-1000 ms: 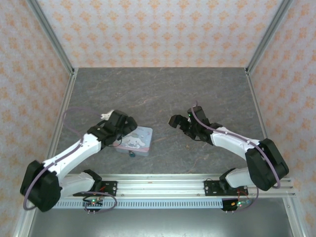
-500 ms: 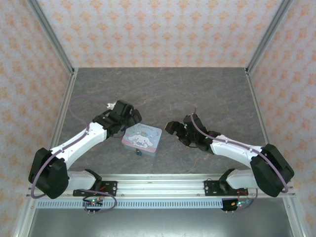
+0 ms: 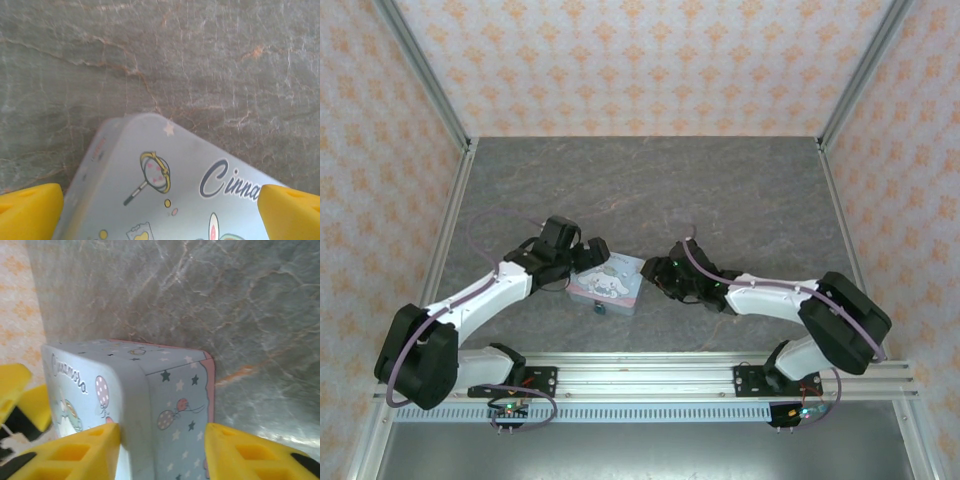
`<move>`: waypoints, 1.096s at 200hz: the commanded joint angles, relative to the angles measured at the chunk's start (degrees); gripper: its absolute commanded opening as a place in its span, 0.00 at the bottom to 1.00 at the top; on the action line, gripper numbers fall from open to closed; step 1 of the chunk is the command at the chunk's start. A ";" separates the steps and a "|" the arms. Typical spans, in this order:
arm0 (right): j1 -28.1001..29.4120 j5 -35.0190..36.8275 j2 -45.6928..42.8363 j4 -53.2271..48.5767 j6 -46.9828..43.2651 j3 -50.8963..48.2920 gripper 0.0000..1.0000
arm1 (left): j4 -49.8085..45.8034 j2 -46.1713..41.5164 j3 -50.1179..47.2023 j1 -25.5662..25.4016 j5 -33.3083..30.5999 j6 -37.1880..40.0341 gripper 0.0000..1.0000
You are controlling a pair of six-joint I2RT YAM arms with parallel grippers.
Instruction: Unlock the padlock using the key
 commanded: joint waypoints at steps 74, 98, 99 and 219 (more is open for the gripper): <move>-1.50 4.02 1.88 0.52 -0.04 4.76 0.31 | 12.74 4.17 0.36 -7.30 1.33 -7.16 1.00; -4.31 3.68 2.22 0.31 -0.21 5.59 0.30 | 13.97 7.44 2.53 -8.30 0.69 -7.75 1.00; -4.41 3.63 2.23 0.37 -0.26 5.60 0.29 | 14.05 7.57 2.62 -8.33 0.68 -7.76 1.00; -10.48 2.02 9.69 -1.42 -1.39 14.15 0.31 | 15.00 18.86 13.40 -8.44 0.38 -7.82 1.00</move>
